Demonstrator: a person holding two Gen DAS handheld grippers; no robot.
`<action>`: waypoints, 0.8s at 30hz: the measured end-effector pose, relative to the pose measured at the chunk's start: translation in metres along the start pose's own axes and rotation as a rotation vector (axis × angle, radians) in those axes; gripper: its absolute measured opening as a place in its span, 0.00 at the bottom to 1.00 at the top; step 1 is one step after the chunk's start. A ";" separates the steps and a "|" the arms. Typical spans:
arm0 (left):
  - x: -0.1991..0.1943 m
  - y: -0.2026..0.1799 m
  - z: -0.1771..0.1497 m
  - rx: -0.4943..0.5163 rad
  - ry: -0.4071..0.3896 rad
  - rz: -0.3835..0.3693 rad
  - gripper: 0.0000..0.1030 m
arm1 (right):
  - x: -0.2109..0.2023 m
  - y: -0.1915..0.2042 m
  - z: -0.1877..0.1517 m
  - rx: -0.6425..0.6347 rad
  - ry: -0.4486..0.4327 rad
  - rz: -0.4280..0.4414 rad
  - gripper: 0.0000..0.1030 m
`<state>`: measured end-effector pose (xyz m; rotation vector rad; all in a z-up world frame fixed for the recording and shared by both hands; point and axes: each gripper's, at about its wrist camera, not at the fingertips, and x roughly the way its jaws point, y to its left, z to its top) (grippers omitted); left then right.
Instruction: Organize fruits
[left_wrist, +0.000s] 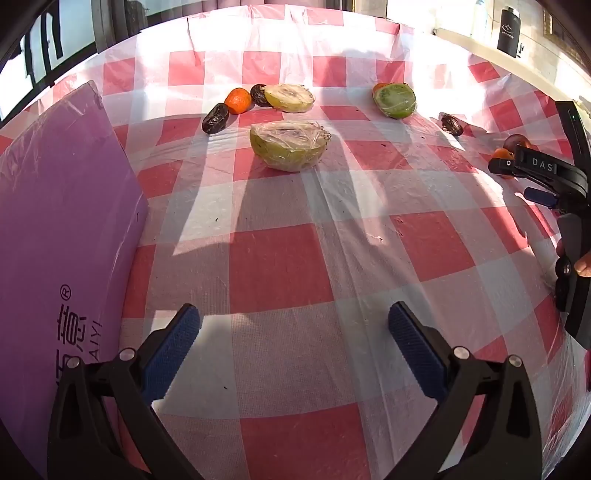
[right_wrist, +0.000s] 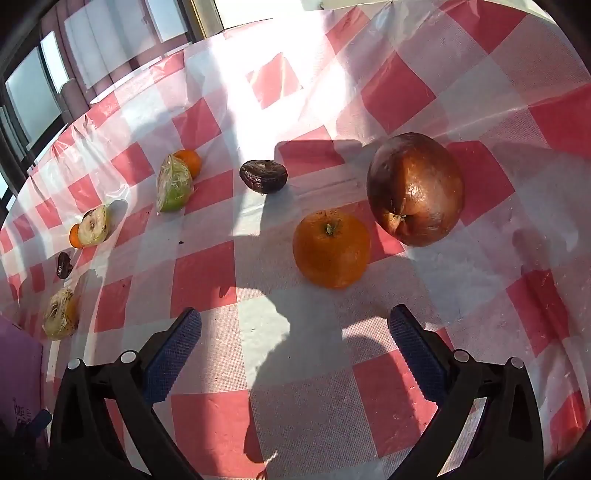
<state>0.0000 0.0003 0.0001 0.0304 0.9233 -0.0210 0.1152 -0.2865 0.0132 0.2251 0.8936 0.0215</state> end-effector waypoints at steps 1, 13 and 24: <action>0.000 0.000 0.000 0.001 0.000 0.002 0.99 | 0.005 0.001 0.005 -0.004 0.003 -0.016 0.95; 0.000 0.000 0.000 -0.001 0.000 0.001 0.99 | 0.004 0.008 0.008 -0.040 -0.043 -0.157 0.42; 0.033 0.002 0.064 -0.087 -0.045 -0.006 0.99 | -0.044 0.031 -0.040 -0.035 -0.122 0.063 0.43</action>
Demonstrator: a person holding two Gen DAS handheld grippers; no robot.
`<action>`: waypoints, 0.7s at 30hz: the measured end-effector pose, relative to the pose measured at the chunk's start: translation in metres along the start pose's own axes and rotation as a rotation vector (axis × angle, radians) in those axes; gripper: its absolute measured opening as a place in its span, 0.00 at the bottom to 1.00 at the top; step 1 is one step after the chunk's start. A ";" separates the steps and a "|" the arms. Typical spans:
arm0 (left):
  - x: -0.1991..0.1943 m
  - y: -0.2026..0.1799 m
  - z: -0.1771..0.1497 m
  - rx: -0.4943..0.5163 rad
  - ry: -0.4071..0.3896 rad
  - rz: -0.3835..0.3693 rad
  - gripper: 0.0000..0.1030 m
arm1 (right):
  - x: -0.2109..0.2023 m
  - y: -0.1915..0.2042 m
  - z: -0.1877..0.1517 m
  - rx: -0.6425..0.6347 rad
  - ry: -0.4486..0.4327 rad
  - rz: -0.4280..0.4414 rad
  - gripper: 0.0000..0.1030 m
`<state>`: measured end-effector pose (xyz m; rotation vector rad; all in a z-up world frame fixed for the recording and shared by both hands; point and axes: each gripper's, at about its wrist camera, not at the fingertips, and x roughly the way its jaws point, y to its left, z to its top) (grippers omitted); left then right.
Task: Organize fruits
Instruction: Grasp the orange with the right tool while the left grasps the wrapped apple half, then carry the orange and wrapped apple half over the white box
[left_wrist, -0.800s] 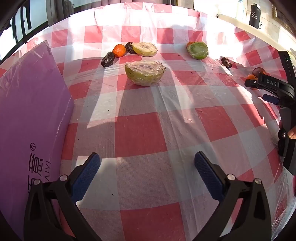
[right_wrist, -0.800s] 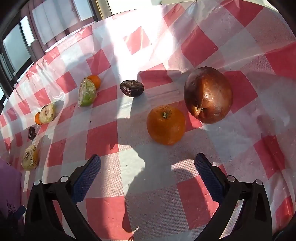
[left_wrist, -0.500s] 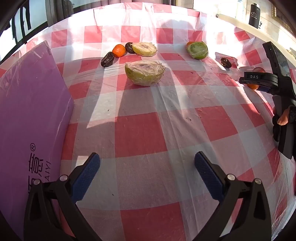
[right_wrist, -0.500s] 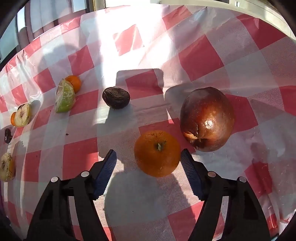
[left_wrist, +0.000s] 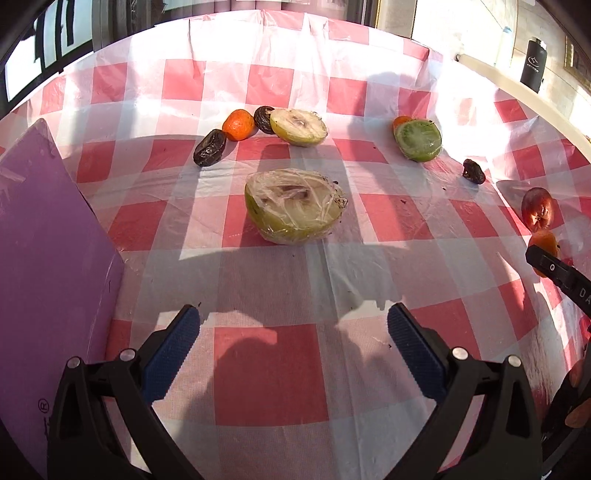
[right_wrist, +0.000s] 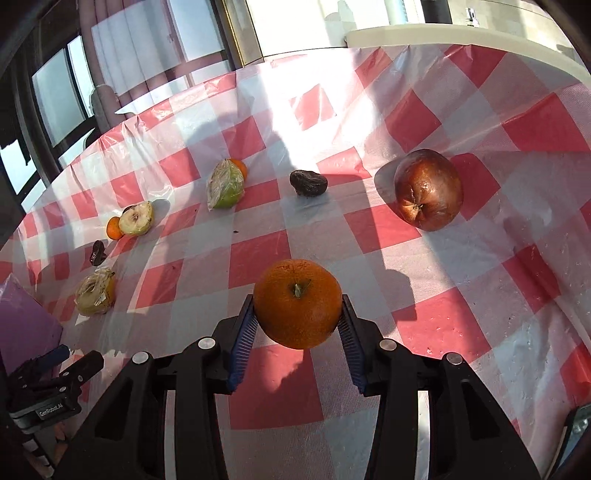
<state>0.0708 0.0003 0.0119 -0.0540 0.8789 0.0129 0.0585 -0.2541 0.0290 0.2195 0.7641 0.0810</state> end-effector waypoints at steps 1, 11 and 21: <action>0.007 -0.002 0.009 -0.003 -0.003 0.005 0.99 | 0.000 0.000 -0.001 0.002 0.004 0.006 0.43; 0.046 -0.008 0.054 0.010 0.016 0.058 0.62 | -0.006 -0.011 -0.004 0.056 -0.001 0.085 0.43; -0.020 0.026 0.004 -0.192 -0.182 -0.162 0.62 | -0.008 -0.017 -0.005 0.094 -0.020 0.141 0.43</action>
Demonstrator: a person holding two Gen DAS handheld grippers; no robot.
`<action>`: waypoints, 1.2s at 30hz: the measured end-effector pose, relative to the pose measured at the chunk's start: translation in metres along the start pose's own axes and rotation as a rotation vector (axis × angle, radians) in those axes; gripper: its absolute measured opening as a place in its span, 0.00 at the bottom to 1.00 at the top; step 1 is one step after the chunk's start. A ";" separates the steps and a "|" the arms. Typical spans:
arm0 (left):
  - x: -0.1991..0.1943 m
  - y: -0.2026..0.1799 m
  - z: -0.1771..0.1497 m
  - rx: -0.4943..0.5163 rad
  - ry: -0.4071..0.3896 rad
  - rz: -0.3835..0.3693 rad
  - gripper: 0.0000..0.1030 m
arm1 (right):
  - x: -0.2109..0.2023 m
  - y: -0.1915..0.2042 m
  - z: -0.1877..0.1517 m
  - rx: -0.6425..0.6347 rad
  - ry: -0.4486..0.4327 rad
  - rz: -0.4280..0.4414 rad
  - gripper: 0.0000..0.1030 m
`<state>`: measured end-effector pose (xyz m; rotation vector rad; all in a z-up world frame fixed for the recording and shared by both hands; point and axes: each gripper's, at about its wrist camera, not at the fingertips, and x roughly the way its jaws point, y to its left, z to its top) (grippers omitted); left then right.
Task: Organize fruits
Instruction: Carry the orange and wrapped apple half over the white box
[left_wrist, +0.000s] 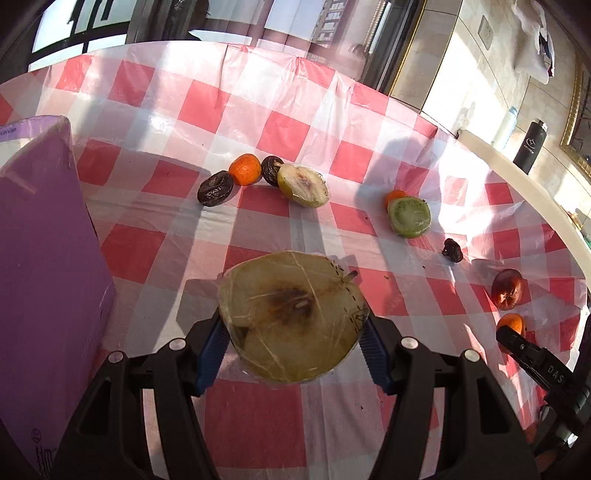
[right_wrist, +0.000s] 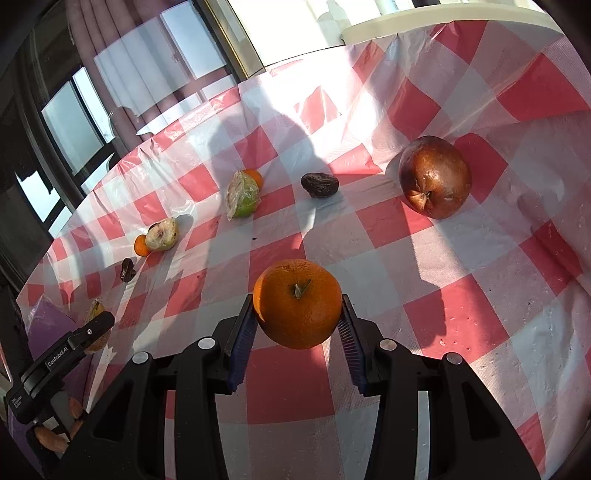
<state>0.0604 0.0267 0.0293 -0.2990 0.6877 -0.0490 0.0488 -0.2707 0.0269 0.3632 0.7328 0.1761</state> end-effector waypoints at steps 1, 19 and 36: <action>-0.005 0.000 -0.003 0.001 -0.011 -0.015 0.62 | -0.001 0.000 0.000 0.002 -0.003 0.005 0.43; -0.027 0.003 -0.022 -0.032 -0.016 -0.051 0.62 | -0.002 -0.002 0.001 0.017 -0.012 0.042 0.43; -0.110 -0.011 -0.089 0.164 -0.024 -0.053 0.62 | -0.049 0.069 -0.073 -0.085 0.024 0.117 0.43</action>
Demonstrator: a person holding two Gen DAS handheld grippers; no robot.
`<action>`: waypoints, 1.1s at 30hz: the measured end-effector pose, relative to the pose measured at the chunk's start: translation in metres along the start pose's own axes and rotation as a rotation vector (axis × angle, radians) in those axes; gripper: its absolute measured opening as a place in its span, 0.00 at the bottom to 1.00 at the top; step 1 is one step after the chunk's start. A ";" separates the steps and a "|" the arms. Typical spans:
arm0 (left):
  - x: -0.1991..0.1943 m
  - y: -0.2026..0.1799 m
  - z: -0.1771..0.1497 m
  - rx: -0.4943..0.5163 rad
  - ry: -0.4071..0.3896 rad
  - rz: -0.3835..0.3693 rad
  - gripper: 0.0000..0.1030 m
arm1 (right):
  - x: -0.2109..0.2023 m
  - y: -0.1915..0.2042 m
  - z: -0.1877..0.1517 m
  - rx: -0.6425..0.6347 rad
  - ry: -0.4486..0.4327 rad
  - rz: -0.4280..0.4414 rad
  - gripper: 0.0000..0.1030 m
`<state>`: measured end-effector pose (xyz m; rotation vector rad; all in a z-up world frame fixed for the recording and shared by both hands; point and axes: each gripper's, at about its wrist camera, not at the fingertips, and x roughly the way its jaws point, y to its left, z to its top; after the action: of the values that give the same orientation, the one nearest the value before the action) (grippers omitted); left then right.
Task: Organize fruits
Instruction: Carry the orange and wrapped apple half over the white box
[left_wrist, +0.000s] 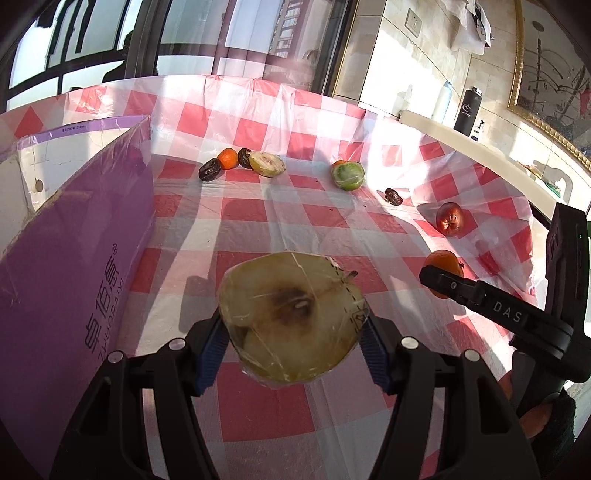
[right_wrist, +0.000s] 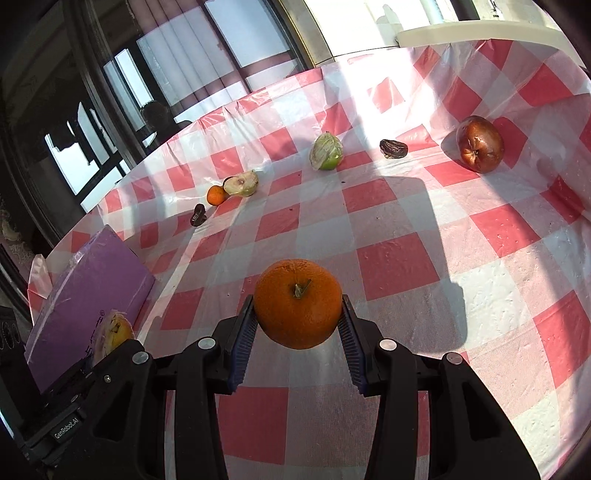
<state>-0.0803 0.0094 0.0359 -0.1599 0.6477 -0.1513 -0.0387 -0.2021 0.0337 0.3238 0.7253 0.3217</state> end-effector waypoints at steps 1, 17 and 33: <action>-0.003 -0.002 -0.001 0.009 -0.003 0.003 0.62 | 0.000 0.002 -0.001 0.001 0.002 -0.001 0.43; -0.051 -0.004 -0.001 0.030 -0.082 -0.033 0.62 | -0.017 0.016 -0.012 -0.006 -0.060 0.037 0.43; -0.172 0.058 0.017 -0.064 -0.343 0.035 0.62 | -0.031 0.164 -0.016 -0.203 -0.040 0.347 0.43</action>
<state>-0.1998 0.1008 0.1386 -0.2304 0.3130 -0.0663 -0.1007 -0.0636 0.1056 0.2612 0.5899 0.7114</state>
